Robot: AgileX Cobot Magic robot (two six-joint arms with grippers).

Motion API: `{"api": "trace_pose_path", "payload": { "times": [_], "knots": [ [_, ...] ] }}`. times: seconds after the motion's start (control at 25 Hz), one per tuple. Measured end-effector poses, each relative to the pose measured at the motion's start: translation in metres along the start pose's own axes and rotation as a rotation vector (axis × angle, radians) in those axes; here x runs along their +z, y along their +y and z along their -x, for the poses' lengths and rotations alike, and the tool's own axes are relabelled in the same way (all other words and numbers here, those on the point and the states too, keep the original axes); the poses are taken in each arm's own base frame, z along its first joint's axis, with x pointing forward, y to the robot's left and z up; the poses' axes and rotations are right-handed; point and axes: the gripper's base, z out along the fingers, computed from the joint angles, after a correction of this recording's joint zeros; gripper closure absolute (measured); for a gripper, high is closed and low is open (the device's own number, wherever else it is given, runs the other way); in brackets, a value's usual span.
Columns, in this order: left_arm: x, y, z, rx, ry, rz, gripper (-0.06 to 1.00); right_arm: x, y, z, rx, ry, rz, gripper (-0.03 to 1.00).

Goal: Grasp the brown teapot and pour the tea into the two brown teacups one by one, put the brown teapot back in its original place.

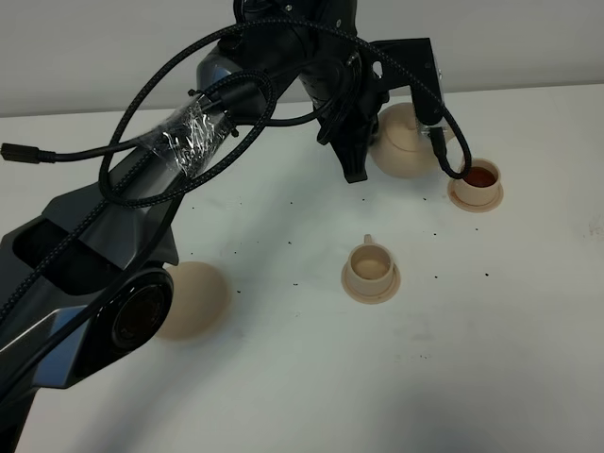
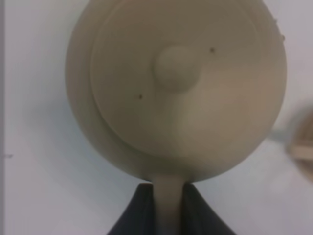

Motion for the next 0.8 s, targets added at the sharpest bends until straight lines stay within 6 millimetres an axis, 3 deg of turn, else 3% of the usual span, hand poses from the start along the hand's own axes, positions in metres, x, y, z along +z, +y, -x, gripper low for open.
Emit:
{"api": "trace_pose_path", "payload": {
  "times": [0.28, 0.68, 0.8],
  "knots": [
    [0.002, -0.003, 0.002, 0.045, -0.029, -0.030, 0.82, 0.000, 0.000, 0.000, 0.000, 0.000, 0.000, 0.73],
    [0.025, -0.012, -0.009, 0.130, 0.027, -0.106, 0.82, 0.000, 0.000, 0.000, 0.000, 0.000, 0.000, 0.73],
    [0.021, -0.011, -0.014, 0.143, 0.061, -0.089, 0.82, 0.000, 0.000, 0.000, 0.000, 0.000, 0.000, 0.73]
  ]
}}
